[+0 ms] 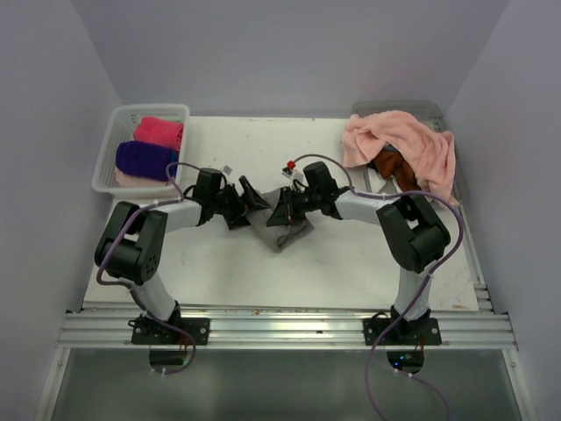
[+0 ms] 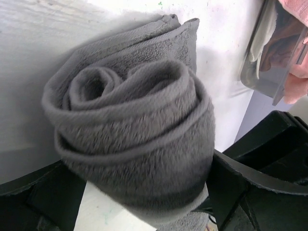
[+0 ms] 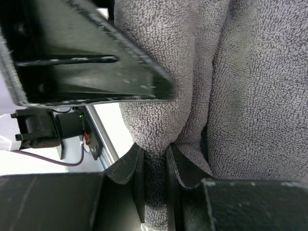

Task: Roll the towels
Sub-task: Roll the towel

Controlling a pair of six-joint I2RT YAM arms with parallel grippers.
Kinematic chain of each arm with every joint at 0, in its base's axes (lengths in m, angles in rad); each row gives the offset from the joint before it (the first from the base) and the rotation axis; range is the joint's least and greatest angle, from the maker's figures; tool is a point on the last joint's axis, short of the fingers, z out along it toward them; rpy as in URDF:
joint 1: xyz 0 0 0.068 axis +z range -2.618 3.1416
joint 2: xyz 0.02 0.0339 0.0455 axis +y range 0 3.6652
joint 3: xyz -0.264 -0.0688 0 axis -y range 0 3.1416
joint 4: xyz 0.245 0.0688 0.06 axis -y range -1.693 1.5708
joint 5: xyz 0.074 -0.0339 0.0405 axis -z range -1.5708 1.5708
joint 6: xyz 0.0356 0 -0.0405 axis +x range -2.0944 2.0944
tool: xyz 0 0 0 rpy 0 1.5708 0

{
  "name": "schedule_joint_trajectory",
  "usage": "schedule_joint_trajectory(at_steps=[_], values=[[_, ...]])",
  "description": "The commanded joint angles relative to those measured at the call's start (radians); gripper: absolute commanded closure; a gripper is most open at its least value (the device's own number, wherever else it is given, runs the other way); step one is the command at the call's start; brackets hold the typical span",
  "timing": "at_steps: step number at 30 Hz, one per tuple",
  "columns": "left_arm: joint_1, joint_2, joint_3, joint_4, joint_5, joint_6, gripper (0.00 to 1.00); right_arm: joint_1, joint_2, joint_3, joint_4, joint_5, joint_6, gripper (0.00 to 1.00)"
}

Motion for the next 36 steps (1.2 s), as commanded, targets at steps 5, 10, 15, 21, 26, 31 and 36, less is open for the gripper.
schedule_joint_trajectory(at_steps=[5, 10, 15, 21, 26, 31, 36], values=[[-0.029, 0.096, 0.076, 0.057, 0.018, 0.014, 0.21, 0.007, 0.016, 0.006, -0.074, -0.018, -0.027, 0.9], [-0.031, 0.107, 0.087, 0.022, 0.003, 0.008, 0.41, 0.005, -0.015, 0.026, -0.21, 0.117, -0.093, 0.76], [-0.032, 0.062, 0.105, -0.079, -0.075, 0.011, 0.49, 0.017, -0.147, 0.054, -0.382, 0.304, -0.197, 0.21], [-0.032, 0.013, 0.105, -0.207, -0.132, -0.015, 0.48, 0.17, -0.285, 0.141, -0.546, 0.695, -0.307, 0.11], [-0.032, -0.011, 0.116, -0.267, -0.152, -0.02, 0.47, 0.352, -0.293, 0.211, -0.58, 1.012, -0.441, 0.11], [-0.032, -0.018, 0.128, -0.3, -0.164, -0.023, 0.47, 0.496, -0.219, 0.253, -0.574, 1.216, -0.539, 0.11], [-0.032, -0.022, 0.141, -0.322, -0.174, -0.018, 0.46, 0.585, -0.164, 0.271, -0.534, 1.272, -0.591, 0.1]])
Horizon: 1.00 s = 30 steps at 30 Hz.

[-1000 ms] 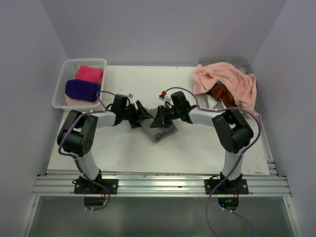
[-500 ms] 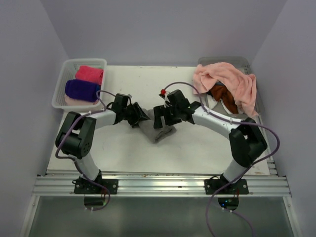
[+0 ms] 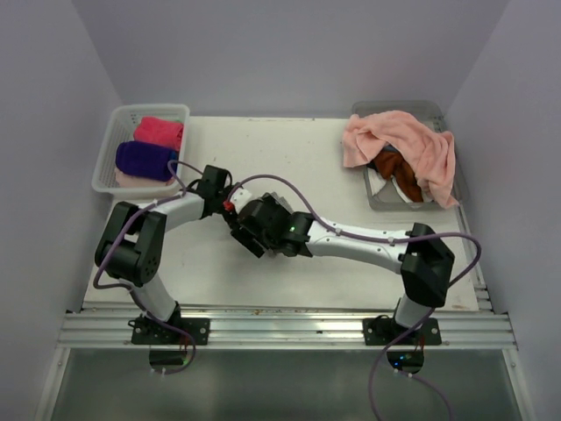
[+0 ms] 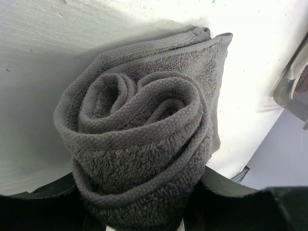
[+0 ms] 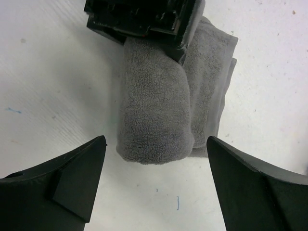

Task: Roll the towels
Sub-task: Roll the towel

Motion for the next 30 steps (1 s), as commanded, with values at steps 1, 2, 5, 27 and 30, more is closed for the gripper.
schedule_joint_trajectory(at_steps=[1, 2, 5, 27, 30], values=[[0.003, -0.033, 0.033, -0.053, -0.032, 0.001, 0.46, 0.046, 0.044, 0.035, 0.013, 0.129, -0.107, 0.1], [0.003, -0.033, 0.032, -0.056, -0.032, -0.001, 0.46, 0.052, 0.071, 0.036, 0.02, 0.134, -0.123, 0.1], [0.003, -0.034, 0.032, -0.062, -0.033, -0.002, 0.46, 0.065, 0.113, 0.041, 0.036, 0.16, -0.143, 0.09], [0.005, -0.091, 0.023, -0.06, -0.027, -0.018, 0.17, -0.025, 0.188, 0.03, 0.119, 0.066, -0.026, 0.74], [0.013, -0.116, 0.027, -0.053, -0.022, -0.015, 0.07, -0.081, 0.139, -0.007, 0.128, -0.062, 0.033, 0.75]])
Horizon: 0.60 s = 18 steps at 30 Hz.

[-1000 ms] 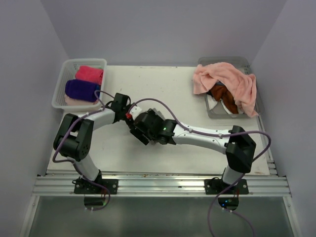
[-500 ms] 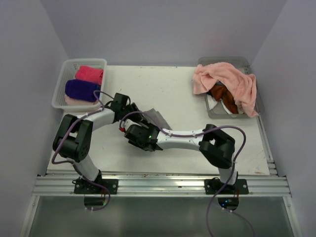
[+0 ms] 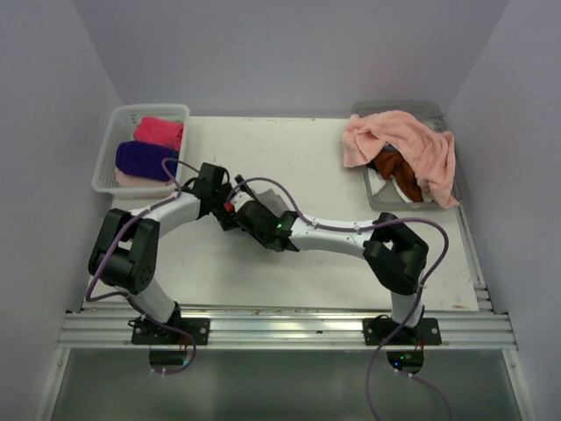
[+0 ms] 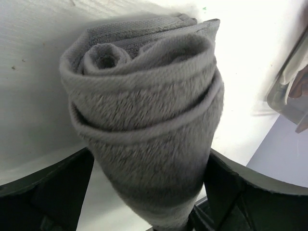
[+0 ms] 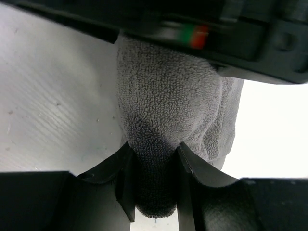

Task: Roll the towels
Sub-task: Roll the towel

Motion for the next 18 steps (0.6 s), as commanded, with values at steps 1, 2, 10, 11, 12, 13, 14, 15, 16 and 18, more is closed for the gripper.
schedule_joint_trajectory(at_steps=[1, 2, 10, 11, 12, 13, 14, 15, 16, 18], values=[[0.02, -0.071, 0.024, -0.004, 0.018, 0.001, 0.05, -0.075, -0.094, -0.053, 0.07, -0.159, 0.119, 0.75], [0.023, -0.078, 0.024, -0.002, 0.021, 0.002, 0.04, -0.108, -0.12, -0.067, 0.073, -0.23, 0.138, 0.75], [0.038, -0.111, 0.009, 0.045, 0.03, 0.013, 0.0, -0.26, -0.188, -0.222, 0.2, -0.588, 0.354, 0.75], [0.038, -0.106, 0.001, 0.064, 0.039, 0.011, 0.0, -0.291, -0.188, -0.236, 0.218, -0.622, 0.376, 0.75], [0.038, -0.106, -0.007, 0.093, 0.049, 0.011, 0.0, -0.306, -0.188, -0.251, 0.261, -0.703, 0.399, 0.75], [0.035, -0.103, -0.016, 0.102, 0.053, 0.011, 0.0, -0.323, -0.185, -0.279, 0.281, -0.738, 0.438, 0.75], [0.032, -0.095, -0.016, 0.113, 0.05, 0.021, 0.0, -0.354, -0.183, -0.291, 0.301, -0.777, 0.458, 0.75], [0.023, -0.089, -0.011, 0.114, 0.047, 0.025, 0.0, -0.368, -0.18, -0.302, 0.336, -0.83, 0.475, 0.75], [0.021, -0.08, -0.008, 0.113, 0.049, 0.03, 0.0, -0.382, -0.179, -0.326, 0.358, -0.858, 0.509, 0.75], [0.015, -0.051, 0.005, 0.119, 0.066, 0.048, 0.0, -0.42, -0.171, -0.349, 0.415, -0.909, 0.537, 0.75]])
